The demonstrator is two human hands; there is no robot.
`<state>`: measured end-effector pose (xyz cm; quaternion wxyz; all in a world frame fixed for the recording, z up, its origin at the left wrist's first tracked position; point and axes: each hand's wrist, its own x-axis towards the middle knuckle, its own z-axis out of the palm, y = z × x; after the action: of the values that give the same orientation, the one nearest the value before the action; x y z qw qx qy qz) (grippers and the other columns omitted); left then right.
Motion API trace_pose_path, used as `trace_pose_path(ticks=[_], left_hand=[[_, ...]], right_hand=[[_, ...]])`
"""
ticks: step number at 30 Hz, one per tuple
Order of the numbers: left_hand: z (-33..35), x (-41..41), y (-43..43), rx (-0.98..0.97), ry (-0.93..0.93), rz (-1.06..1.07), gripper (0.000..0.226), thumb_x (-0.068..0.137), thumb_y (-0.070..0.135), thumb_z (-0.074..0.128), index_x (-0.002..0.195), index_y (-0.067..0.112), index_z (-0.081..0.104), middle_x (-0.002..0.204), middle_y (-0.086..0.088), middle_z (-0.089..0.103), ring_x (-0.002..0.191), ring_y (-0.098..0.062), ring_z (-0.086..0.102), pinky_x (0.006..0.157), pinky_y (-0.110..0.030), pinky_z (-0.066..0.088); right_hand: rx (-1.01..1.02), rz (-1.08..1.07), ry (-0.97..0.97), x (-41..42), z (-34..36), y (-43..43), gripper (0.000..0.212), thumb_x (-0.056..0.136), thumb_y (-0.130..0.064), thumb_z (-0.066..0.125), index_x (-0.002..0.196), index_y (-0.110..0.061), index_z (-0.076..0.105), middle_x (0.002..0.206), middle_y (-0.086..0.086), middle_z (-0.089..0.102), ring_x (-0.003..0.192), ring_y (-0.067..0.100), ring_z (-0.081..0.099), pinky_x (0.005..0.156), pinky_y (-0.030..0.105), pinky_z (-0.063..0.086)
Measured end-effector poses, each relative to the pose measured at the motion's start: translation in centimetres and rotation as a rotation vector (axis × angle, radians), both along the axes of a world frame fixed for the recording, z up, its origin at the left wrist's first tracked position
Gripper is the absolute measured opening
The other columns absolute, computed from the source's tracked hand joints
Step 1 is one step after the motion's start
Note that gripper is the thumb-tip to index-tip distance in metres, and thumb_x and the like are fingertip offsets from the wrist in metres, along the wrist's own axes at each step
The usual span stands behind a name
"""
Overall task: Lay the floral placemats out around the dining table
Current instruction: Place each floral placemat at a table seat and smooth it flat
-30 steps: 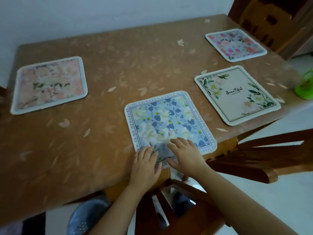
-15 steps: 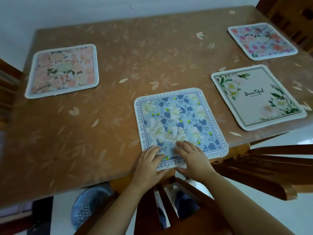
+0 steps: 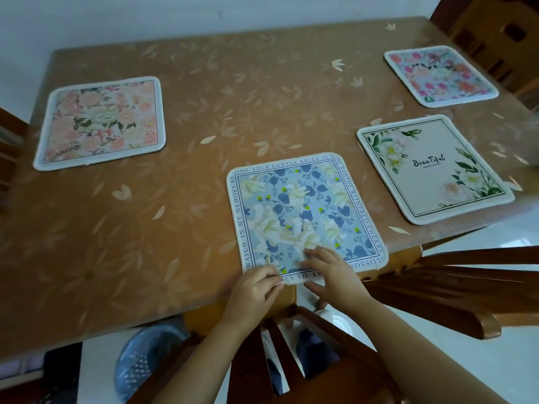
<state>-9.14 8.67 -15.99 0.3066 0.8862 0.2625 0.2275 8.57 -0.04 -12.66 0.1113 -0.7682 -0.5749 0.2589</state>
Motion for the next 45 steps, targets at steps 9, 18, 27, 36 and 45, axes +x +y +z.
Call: trace_pose_path(ticks=[9,18,27,36,45], left_hand=[[2.3,0.1,1.2,-0.134,-0.07,0.063,0.008,0.08,0.005,0.065,0.088,0.003,0.068,0.082,-0.006,0.064,0.076,-0.016,0.061,0.064,-0.033,0.054],[4.0,-2.1,6.5,-0.055,-0.12,0.219,0.008,0.077,0.001,0.068,0.084,0.003,0.069,0.083,-0.006,0.065,0.078,-0.006,0.057,0.07,-0.023,0.048],[3.3,-4.2,9.9,-0.019,-0.076,0.372,0.009,0.074,-0.006,0.069,0.08,0.0,0.069,0.08,-0.009,0.066,0.077,-0.004,0.054,0.072,-0.006,0.04],[0.6,-6.7,8.5,-0.036,0.015,0.392,0.009,0.076,-0.004,0.067,0.084,0.002,0.068,0.084,-0.008,0.065,0.08,-0.007,0.056,0.076,-0.017,0.043],[0.1,-8.2,7.2,-0.089,0.068,0.383,0.013,0.076,-0.006,0.067,0.088,-0.001,0.069,0.088,-0.011,0.066,0.084,-0.021,0.06,0.081,-0.023,0.044]], right_hand=[[0.199,-0.076,0.126,0.3,1.3,0.7,0.021,0.079,-0.01,0.067,0.099,-0.012,0.068,0.111,0.006,0.063,0.106,0.022,0.055,0.089,0.032,0.043],[0.303,-0.162,0.159,1.3,2.8,1.9,0.013,0.078,-0.002,0.066,0.09,-0.006,0.068,0.092,0.01,0.061,0.087,0.018,0.054,0.075,0.014,0.035],[0.376,-0.148,0.176,-0.7,1.0,7.3,0.012,0.077,0.002,0.066,0.087,-0.002,0.07,0.087,0.017,0.061,0.085,0.03,0.058,0.073,0.023,0.039],[0.319,-0.061,0.19,-1.7,-2.0,9.0,0.02,0.065,0.012,0.069,0.078,-0.003,0.071,0.087,0.016,0.061,0.088,0.034,0.058,0.079,0.031,0.041],[0.321,0.091,0.137,-2.0,-2.2,8.1,0.016,0.065,-0.004,0.078,0.079,-0.01,0.072,0.084,0.014,0.062,0.081,0.033,0.058,0.072,0.038,0.049]])
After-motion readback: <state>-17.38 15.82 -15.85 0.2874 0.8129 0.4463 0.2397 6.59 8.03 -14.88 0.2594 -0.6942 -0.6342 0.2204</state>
